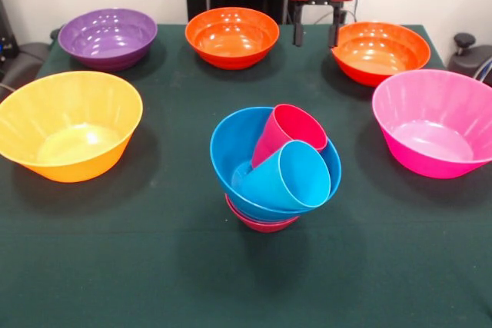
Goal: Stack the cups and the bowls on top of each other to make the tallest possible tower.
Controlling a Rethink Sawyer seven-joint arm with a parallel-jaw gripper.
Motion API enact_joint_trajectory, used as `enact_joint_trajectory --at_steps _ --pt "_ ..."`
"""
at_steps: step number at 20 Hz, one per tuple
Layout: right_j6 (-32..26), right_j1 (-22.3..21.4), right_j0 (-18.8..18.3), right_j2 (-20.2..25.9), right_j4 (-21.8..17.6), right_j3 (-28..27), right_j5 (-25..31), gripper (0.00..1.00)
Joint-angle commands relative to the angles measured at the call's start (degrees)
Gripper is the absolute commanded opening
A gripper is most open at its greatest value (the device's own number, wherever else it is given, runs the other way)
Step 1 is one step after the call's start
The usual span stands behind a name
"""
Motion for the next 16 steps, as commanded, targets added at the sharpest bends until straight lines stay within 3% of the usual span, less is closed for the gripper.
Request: enact_joint_trajectory --at_steps 1,16 --pt "12.7 4.76 1.95 3.0 1.95 1.03 1.11 1.0" --pt "18.76 18.64 7.12 -0.8 2.29 -0.14 -14.49 1.0"
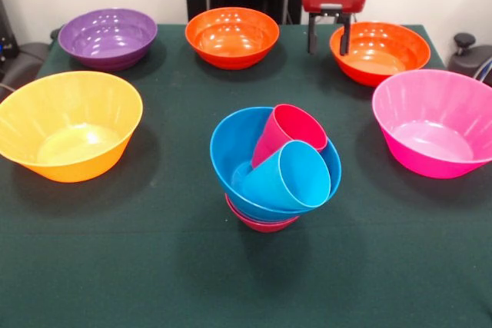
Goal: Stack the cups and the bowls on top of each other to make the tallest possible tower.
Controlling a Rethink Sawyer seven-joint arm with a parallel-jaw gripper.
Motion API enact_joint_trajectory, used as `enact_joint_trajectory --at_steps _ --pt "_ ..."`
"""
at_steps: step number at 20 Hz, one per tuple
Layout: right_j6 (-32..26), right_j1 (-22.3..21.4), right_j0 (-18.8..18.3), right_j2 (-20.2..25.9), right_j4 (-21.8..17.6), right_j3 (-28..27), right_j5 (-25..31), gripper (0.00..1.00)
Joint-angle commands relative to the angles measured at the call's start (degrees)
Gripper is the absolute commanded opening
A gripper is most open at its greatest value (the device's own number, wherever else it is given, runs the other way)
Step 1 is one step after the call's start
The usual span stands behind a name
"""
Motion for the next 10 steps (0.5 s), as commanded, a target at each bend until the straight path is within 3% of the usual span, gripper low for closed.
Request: enact_joint_trajectory --at_steps 1,10 --pt "13.69 9.25 2.25 0.93 2.34 -1.22 -5.24 1.0" --pt "14.88 11.06 4.74 0.27 3.61 -3.26 -6.14 1.0"
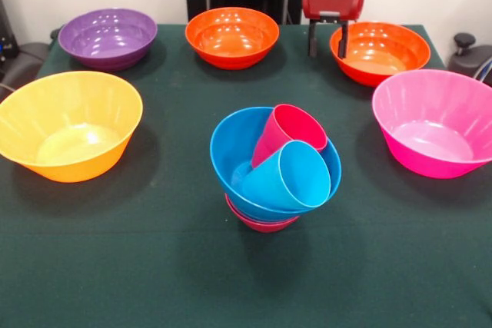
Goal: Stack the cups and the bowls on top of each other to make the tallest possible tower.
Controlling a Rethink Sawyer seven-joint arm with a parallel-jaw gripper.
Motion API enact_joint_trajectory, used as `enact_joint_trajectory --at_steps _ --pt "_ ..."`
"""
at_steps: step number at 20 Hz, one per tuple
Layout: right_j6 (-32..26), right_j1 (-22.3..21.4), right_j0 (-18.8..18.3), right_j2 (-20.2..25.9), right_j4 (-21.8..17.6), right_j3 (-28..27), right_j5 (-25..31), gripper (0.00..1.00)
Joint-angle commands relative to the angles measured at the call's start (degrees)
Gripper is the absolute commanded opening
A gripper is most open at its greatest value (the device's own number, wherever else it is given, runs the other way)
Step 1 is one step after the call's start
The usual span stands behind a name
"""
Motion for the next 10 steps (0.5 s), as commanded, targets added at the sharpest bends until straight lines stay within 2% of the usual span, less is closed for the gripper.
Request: enact_joint_trajectory --at_steps 1,7,10 --pt "10.51 3.77 1.88 1.93 3.55 -3.59 -0.39 1.0" --pt "10.45 4.56 1.97 1.99 2.75 -4.91 0.0 1.0" --pt "10.62 4.94 2.63 1.92 3.58 -5.23 -0.5 1.0"
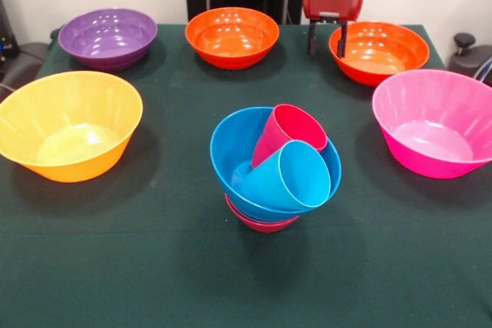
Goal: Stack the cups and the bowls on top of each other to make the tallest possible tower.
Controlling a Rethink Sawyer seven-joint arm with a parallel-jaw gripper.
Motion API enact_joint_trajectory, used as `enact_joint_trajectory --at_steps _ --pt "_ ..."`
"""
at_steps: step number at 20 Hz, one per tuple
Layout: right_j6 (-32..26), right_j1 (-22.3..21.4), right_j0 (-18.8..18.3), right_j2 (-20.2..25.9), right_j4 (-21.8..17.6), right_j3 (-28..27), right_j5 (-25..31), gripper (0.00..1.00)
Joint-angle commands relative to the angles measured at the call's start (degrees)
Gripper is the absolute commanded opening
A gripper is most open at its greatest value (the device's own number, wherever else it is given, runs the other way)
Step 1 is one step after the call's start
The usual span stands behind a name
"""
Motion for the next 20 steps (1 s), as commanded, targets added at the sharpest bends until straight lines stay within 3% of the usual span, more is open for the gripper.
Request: enact_joint_trajectory --at_steps 1,3,4,20 --pt "10.62 2.77 1.51 2.53 4.02 -5.31 -0.61 1.0" --pt "10.44 2.63 2.09 2.29 4.78 -5.43 -0.58 1.0" --pt "10.52 2.54 2.35 2.16 4.91 -5.5 -0.53 0.0" --pt "7.68 -2.24 0.17 2.8 2.46 -6.73 4.35 0.0"
